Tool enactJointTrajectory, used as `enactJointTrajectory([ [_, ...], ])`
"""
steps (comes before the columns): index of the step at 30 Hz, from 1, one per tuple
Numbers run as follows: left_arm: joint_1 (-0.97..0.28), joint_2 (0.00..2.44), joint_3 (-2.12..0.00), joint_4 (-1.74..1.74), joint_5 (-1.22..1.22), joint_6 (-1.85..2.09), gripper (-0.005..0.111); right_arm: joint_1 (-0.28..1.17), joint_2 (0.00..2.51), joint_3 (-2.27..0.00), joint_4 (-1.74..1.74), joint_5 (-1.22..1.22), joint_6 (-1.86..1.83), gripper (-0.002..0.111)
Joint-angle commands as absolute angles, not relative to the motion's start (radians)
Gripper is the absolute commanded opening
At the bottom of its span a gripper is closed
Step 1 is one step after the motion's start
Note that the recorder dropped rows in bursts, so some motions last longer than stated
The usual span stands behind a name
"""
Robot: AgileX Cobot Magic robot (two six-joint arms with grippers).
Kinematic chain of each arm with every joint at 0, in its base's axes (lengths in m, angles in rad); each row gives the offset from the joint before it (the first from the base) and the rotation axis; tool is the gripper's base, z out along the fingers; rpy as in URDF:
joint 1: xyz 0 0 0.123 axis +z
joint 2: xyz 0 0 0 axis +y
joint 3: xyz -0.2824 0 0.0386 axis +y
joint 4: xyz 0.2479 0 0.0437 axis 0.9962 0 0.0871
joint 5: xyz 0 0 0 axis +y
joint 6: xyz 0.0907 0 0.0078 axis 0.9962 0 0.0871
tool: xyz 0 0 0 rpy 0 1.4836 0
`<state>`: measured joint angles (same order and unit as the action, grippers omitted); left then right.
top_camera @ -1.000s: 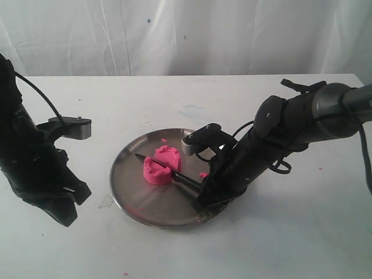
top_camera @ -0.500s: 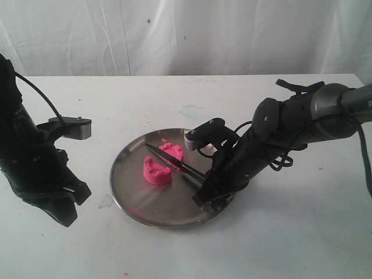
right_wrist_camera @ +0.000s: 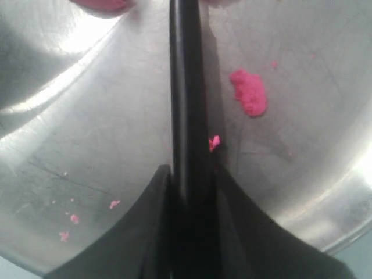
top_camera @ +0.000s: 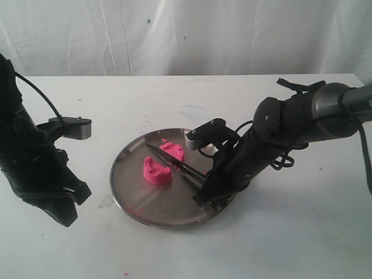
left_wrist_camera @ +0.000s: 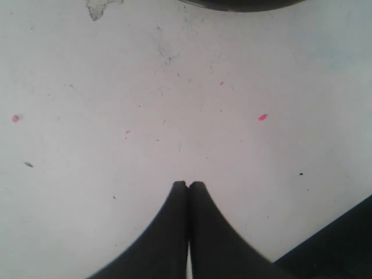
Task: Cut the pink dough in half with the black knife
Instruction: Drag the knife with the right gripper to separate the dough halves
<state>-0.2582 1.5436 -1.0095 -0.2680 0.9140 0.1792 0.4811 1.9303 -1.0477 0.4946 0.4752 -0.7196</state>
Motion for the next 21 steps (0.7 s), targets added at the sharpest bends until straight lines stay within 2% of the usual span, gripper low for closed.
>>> enactJointTrajectory([
  [1, -0.263, 1.535, -1.015, -0.283, 0.928, 0.183, 0.0, 0.481, 1.944, -1.039, 0.482, 0.536, -0.717, 0.0],
  [10, -0.263, 1.535, -1.013, -0.285, 0.917, 0.183, 0.0, 0.481, 1.944, -1.039, 0.544, 0.571, -0.767, 0.0],
  [21, -0.263, 1.535, -1.013, -0.285, 0.913, 0.183, 0.0, 0.481, 1.944, -1.039, 0.516, 0.452, -0.687, 0.0],
])
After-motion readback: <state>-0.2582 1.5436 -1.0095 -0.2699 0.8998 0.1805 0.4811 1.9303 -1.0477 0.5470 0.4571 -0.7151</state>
